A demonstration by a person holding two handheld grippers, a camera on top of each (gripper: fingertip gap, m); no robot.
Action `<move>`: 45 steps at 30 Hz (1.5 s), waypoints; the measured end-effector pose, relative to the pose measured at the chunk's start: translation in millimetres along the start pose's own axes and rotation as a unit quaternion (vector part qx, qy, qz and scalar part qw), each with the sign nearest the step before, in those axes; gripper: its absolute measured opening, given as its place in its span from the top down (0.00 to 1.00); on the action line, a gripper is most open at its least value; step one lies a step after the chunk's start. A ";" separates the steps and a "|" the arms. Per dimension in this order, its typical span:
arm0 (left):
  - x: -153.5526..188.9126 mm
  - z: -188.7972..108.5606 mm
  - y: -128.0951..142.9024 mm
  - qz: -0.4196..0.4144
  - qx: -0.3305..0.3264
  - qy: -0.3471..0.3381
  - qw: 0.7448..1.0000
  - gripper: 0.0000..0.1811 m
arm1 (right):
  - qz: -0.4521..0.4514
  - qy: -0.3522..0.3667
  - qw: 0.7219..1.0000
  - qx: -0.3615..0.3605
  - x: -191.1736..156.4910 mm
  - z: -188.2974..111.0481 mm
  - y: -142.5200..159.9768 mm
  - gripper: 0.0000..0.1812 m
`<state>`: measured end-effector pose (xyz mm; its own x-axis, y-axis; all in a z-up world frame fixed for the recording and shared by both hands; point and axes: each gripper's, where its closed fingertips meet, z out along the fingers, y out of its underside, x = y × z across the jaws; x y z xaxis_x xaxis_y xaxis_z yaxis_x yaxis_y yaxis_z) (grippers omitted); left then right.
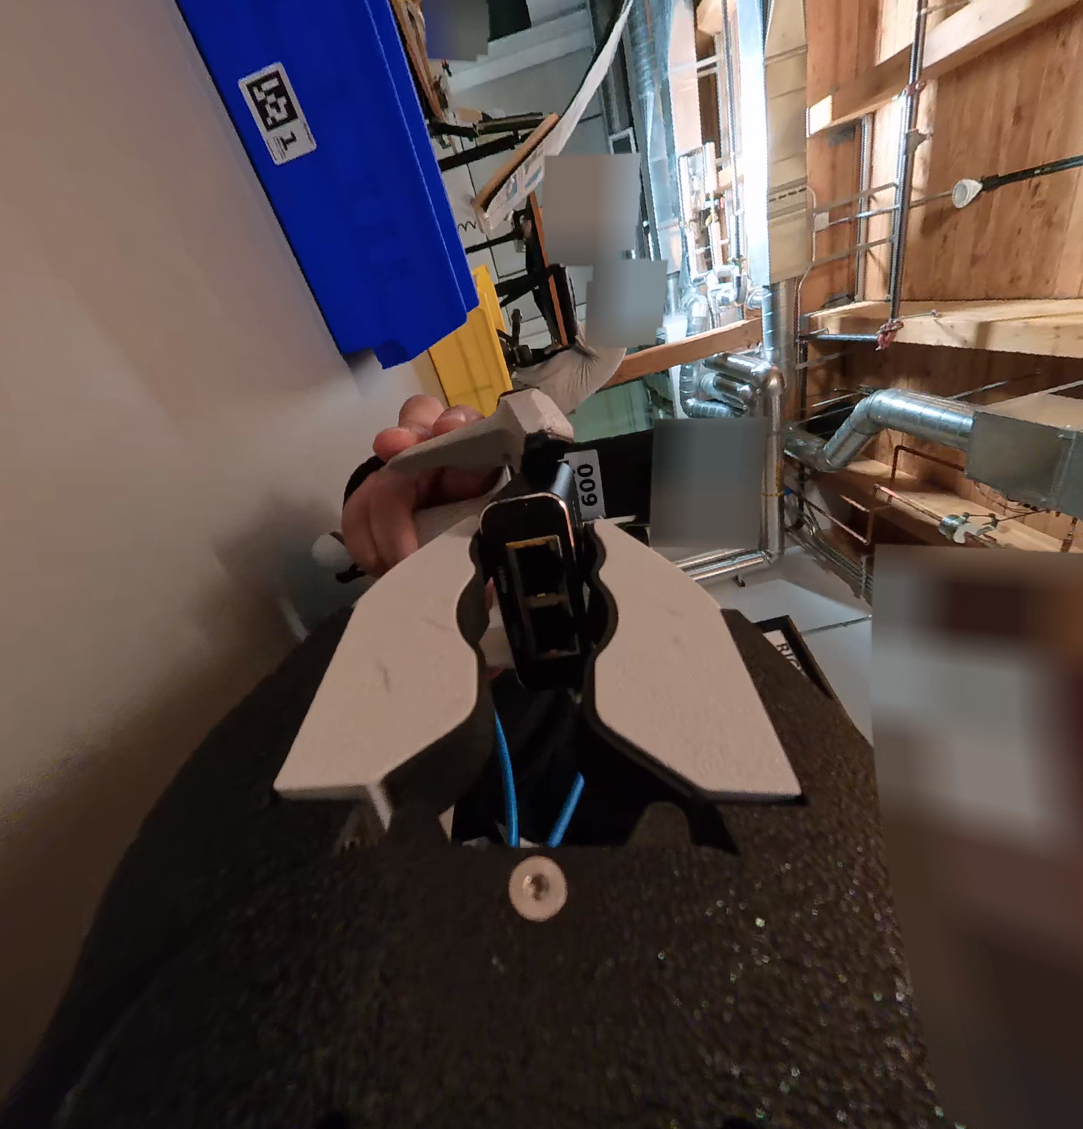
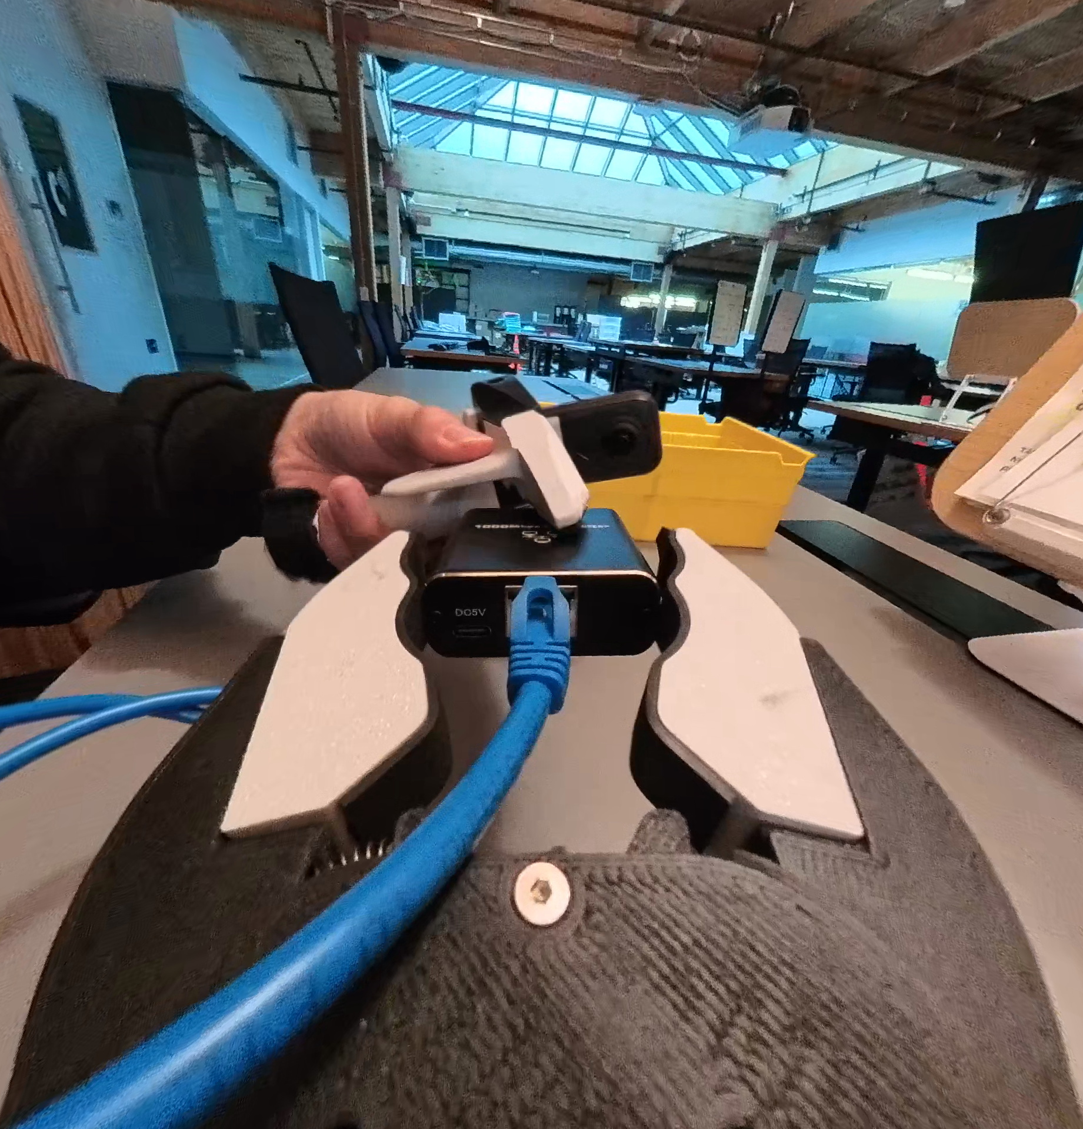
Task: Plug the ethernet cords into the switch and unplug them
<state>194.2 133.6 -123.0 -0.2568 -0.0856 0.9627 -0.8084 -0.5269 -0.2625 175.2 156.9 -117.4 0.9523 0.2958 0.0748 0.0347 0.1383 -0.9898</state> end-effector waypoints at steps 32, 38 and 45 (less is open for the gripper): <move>-2.1 9.0 -8.2 0.014 0.066 -0.047 0.997 0.87 | -0.073 0.050 0.996 -0.001 1.9 2.0 3.5 0.54; 1.3 9.5 -16.2 0.019 0.096 -0.045 0.994 0.87 | -0.053 0.062 0.997 -0.010 11.0 2.4 7.2 0.53; 9.8 8.3 -15.1 0.023 0.087 -0.001 0.996 0.86 | -0.049 0.034 0.998 -0.017 5.5 3.1 -0.5 0.58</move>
<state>208.3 133.6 -109.1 -0.2903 -0.1137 0.9502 -0.6913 -0.6616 -0.2904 179.5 161.4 -116.2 0.9623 0.2167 0.1645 0.1382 0.1314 -0.9816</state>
